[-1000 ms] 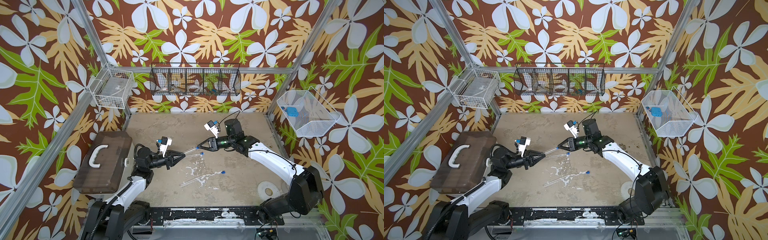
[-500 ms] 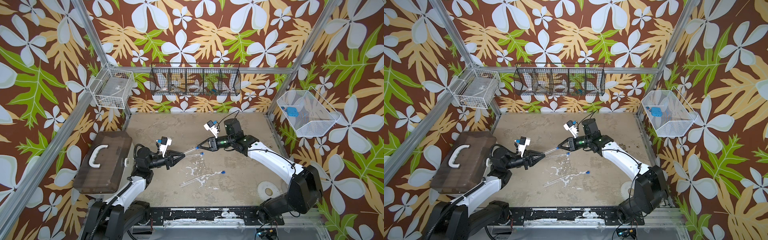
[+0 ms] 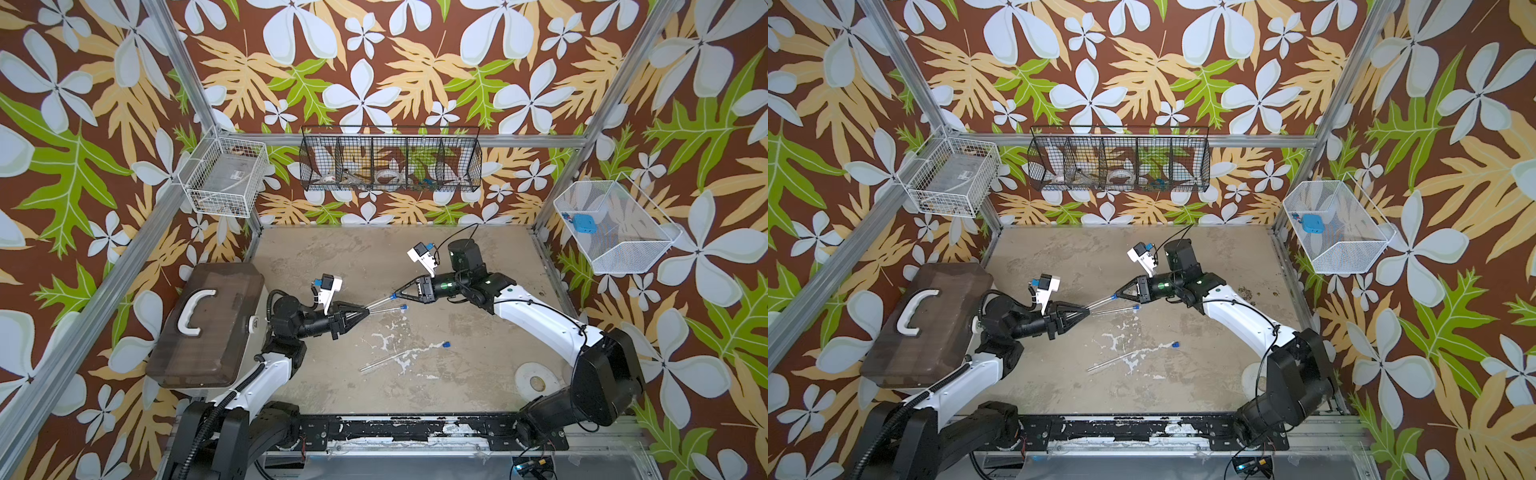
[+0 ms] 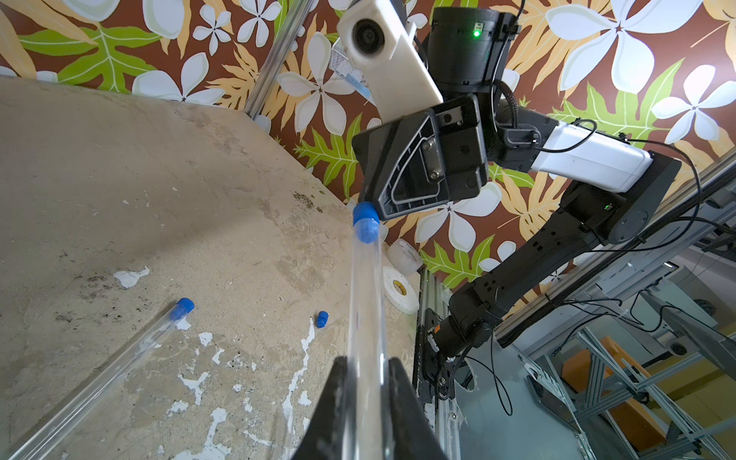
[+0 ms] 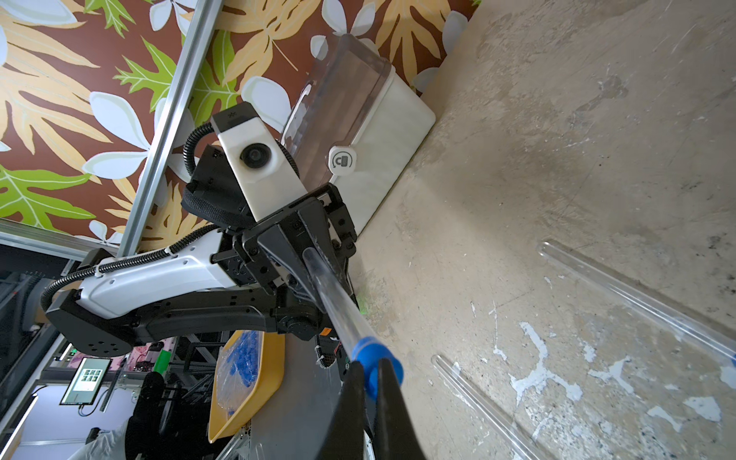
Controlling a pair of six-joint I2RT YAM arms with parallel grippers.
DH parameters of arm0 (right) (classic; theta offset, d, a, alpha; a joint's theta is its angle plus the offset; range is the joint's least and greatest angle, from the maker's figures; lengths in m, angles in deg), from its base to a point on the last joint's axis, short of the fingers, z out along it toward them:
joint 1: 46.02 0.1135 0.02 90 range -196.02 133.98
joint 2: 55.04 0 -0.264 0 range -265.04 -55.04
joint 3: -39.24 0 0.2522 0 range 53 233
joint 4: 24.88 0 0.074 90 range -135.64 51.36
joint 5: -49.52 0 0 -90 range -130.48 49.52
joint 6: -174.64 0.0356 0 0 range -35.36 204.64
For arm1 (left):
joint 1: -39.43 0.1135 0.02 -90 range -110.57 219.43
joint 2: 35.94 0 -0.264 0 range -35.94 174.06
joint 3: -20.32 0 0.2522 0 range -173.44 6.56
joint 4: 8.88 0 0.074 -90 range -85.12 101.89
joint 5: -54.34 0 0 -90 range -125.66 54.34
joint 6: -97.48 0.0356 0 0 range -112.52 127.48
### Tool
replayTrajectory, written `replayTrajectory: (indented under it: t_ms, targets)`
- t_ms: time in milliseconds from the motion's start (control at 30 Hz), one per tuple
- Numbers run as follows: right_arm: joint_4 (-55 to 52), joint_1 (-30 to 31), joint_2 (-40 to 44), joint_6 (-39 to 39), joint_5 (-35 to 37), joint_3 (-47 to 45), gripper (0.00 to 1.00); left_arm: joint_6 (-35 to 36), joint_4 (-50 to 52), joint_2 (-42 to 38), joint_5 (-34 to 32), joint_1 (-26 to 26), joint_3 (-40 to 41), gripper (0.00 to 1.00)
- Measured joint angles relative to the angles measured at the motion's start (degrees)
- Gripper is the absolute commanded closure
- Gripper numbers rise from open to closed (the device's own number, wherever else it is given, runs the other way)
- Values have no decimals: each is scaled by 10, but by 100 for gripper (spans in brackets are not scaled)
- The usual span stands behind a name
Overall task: Insert stoppers into test tubes
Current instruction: Insert the stopper into the test tube.
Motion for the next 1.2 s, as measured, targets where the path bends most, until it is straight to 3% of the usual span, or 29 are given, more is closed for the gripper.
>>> replayTrajectory:
  t_ms: [333,900,1200]
  targets:
    - [36,2,-5,18,-12,-8,100,-35,-42,5,-2,0,9,100]
    - [129,5,-11,86,-17,-28,99,-66,-94,13,-14,2,15,100]
    - [69,0,20,78,-17,-2,68,-14,-78,14,-14,0,0,100]
